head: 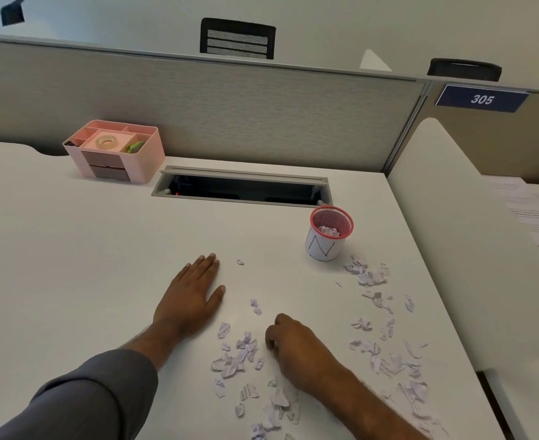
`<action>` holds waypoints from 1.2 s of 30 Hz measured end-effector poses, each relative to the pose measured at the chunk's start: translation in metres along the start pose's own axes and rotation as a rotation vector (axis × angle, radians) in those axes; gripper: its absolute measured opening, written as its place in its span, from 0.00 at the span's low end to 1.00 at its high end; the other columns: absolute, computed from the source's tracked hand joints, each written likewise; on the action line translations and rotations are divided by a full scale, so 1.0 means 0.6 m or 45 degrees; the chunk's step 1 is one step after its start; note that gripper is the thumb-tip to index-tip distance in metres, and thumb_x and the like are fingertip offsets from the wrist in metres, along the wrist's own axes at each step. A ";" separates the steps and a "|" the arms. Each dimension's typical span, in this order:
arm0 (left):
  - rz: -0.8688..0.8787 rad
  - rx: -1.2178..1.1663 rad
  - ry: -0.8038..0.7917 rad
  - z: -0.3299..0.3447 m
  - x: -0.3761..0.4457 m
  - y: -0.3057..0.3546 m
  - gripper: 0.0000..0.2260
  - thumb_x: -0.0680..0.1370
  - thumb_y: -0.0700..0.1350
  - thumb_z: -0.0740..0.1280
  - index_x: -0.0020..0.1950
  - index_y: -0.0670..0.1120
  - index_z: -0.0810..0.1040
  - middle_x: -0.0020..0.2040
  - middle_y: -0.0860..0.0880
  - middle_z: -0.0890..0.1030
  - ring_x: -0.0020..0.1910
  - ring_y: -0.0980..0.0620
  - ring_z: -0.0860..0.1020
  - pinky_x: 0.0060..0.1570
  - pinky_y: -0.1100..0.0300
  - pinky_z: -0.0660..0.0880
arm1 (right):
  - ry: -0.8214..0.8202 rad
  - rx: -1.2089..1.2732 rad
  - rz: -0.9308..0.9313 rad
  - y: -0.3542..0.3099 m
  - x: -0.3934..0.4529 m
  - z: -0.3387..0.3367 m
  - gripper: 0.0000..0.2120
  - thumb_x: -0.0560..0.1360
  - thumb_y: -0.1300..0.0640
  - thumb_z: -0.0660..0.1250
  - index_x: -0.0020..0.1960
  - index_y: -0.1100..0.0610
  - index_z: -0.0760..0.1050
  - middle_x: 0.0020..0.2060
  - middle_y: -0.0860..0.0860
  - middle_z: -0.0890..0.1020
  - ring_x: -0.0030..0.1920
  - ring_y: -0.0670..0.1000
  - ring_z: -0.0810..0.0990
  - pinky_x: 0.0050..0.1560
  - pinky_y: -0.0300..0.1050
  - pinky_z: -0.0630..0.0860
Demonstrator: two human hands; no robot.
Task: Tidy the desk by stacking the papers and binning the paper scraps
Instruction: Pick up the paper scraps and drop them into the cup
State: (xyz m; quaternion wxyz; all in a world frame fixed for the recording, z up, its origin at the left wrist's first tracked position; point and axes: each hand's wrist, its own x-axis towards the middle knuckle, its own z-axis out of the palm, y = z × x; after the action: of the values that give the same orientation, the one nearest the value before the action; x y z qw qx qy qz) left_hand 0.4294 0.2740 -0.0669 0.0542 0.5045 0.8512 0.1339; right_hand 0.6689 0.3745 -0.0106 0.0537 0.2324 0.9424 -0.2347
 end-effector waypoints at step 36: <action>-0.006 -0.022 0.027 0.003 0.002 -0.002 0.28 0.84 0.58 0.51 0.83 0.51 0.51 0.81 0.58 0.48 0.78 0.64 0.43 0.76 0.64 0.38 | 0.890 0.312 0.300 0.116 0.149 -0.263 0.07 0.74 0.65 0.70 0.51 0.60 0.82 0.49 0.57 0.84 0.49 0.52 0.80 0.48 0.39 0.75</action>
State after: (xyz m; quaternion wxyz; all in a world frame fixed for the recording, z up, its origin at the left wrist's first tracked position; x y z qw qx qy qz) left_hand 0.4283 0.2746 -0.0689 0.0500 0.5006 0.8517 0.1466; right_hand 0.6233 0.5393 0.0814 -0.2723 0.4096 0.8357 -0.2443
